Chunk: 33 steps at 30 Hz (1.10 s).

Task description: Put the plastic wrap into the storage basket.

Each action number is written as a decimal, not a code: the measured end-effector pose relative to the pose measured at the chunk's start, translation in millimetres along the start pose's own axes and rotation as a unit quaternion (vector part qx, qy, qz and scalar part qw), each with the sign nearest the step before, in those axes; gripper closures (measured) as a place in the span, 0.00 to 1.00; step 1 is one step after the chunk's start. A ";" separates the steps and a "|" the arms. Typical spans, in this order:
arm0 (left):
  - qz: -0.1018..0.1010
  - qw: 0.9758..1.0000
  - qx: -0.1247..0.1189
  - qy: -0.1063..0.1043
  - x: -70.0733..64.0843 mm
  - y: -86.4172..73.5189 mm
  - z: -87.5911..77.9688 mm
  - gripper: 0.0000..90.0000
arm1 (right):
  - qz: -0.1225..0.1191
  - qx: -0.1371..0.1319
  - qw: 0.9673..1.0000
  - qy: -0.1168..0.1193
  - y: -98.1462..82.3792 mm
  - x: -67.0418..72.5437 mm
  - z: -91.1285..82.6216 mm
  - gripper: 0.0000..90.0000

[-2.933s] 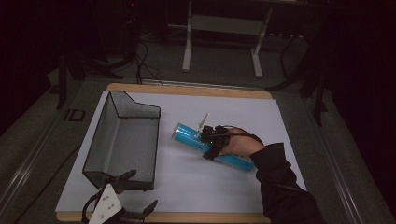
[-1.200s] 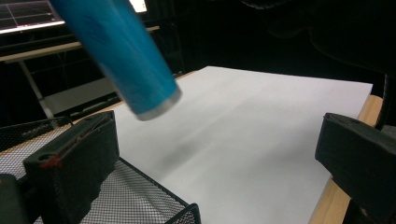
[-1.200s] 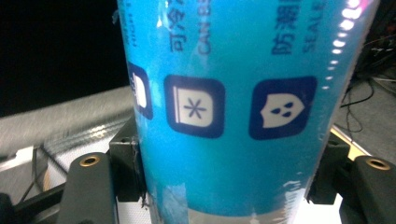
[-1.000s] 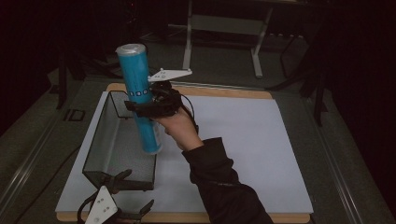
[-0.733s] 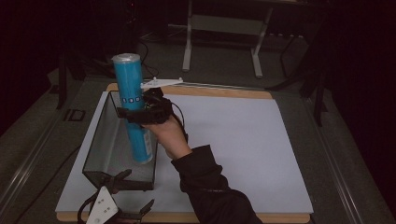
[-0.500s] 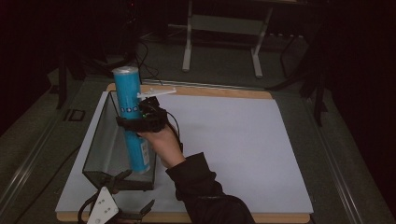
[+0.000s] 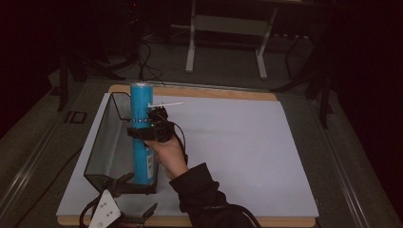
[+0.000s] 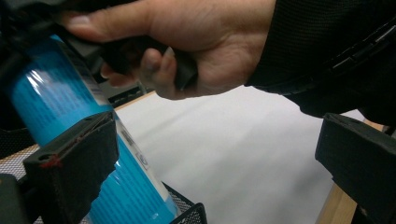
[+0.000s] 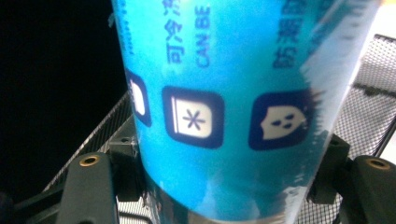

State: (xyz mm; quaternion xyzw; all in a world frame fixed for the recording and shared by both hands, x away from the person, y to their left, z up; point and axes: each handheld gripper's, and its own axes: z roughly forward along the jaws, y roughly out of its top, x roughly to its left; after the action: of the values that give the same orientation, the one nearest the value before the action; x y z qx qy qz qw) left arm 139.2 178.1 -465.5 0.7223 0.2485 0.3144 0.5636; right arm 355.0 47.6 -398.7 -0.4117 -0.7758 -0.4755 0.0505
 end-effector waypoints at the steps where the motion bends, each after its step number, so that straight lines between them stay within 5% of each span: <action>1: 0.001 1.000 0.000 0.002 -0.1 -0.1 0.2 0.00 | 0.001 0.012 1.000 -0.009 -1.7 -2.8 1.8 0.35; 7: -0.003 1.000 0.000 0.002 1.1 -1.3 0.8 0.00 | 0.011 0.015 0.999 -0.035 -8.4 -8.0 13.4 0.35; 15: -0.003 1.000 0.000 0.000 1.4 -2.4 0.1 0.00 | 0.044 -0.031 0.996 -0.074 -15.4 -10.2 31.3 0.35; 24: -0.003 1.000 0.000 0.001 3.3 -3.6 0.1 0.00 | 0.097 -0.021 0.991 -0.090 -9.3 -29.3 48.1 0.35; 33: -0.004 1.000 0.005 -0.005 3.6 -5.4 0.1 0.00 | 0.111 -0.003 0.989 -0.101 -6.3 -33.2 58.8 0.35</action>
State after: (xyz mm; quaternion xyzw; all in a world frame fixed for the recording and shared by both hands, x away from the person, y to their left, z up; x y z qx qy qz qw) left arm 141.7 181.9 -470.1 0.7259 0.2499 0.3075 0.5621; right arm 390.9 72.5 -450.6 -0.5413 -0.7250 -0.4252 0.0235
